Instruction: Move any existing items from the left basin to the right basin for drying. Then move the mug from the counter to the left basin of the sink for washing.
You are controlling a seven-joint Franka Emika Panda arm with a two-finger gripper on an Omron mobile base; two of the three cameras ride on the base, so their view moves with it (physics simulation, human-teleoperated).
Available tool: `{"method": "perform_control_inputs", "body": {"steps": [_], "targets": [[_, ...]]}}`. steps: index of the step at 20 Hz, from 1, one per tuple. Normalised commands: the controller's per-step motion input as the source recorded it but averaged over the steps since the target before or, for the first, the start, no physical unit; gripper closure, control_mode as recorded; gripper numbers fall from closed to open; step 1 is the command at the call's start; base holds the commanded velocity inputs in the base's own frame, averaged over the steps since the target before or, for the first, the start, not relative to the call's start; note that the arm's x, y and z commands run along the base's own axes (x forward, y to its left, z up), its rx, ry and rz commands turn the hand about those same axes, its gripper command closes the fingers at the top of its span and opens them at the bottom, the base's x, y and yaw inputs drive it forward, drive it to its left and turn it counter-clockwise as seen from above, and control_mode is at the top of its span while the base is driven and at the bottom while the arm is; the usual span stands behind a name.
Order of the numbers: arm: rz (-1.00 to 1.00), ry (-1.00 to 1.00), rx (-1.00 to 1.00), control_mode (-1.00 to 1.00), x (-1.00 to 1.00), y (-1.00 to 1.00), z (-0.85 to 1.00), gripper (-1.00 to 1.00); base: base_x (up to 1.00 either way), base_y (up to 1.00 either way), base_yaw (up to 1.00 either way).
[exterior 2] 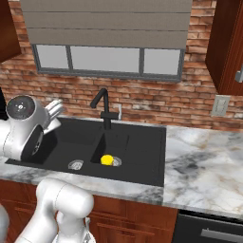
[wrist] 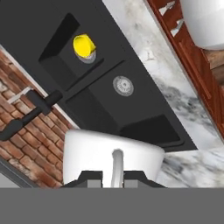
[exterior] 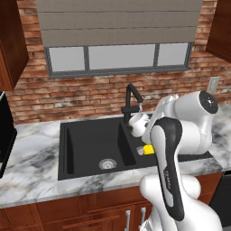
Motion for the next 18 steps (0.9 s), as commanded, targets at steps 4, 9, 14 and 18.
{"method": "perform_control_inputs", "body": {"steps": [4, 9, 14, 18], "targets": [[0.04, 0.00, 0.10, -1.00, 0.22, 0.00, -0.01, 1.00, 0.00, 0.00, 0.00], [0.06, 0.00, 0.10, -1.00, 0.22, 0.00, -0.03, 1.00, 0.00, 0.00, 0.00], [0.08, 0.00, 0.10, -1.00, 0.23, 0.00, -0.10, 1.00, 0.00, 0.00, 0.00], [0.08, 0.01, 0.06, -1.00, 0.24, 0.00, -0.15, 1.00, 0.00, 0.00, 0.00]]}}
